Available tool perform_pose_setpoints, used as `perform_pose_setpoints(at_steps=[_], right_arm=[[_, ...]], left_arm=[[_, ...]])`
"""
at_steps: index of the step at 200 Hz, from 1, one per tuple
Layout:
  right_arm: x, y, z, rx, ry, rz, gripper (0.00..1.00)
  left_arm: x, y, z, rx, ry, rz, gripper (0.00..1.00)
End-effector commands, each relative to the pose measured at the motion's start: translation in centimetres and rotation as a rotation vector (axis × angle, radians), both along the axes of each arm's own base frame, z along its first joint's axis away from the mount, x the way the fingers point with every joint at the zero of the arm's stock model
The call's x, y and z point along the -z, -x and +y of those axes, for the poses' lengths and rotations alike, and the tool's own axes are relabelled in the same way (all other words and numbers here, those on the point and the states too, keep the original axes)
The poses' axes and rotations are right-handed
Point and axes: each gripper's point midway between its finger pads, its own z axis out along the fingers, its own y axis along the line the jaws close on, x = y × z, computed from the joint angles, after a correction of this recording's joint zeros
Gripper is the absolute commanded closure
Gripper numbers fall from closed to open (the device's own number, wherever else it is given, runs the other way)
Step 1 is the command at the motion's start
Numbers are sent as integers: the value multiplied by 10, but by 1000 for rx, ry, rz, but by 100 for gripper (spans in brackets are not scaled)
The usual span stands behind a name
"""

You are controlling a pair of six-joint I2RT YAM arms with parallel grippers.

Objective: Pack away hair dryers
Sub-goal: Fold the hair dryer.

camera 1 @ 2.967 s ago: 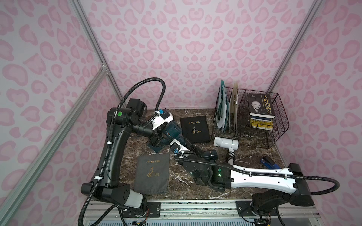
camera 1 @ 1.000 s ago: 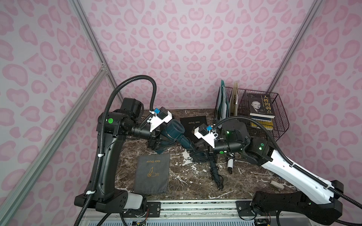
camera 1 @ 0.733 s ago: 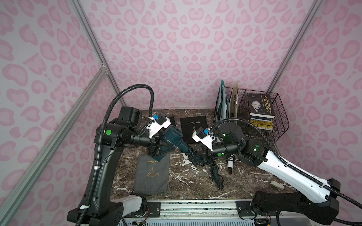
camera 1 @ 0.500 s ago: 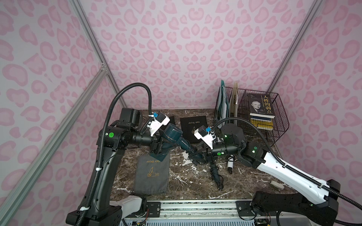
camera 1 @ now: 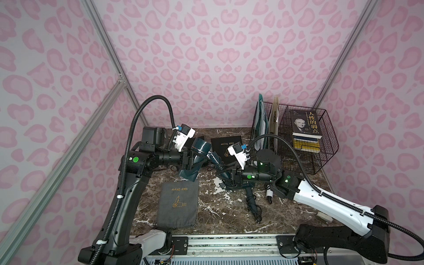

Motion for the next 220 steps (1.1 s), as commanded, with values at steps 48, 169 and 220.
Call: perform_pose_setpoints(at_steps=[48, 169, 220], right_arm=[[-116, 13, 0, -19, -500, -177, 100], [-134, 32, 46, -155, -570, -182, 100], [-99, 11, 29, -54, -459, -104, 57]], left_arm=[[14, -35, 0, -120, 25, -3, 98], [34, -50, 2, -229, 81, 113, 98], [16, -44, -2, -151, 58, 40, 98]])
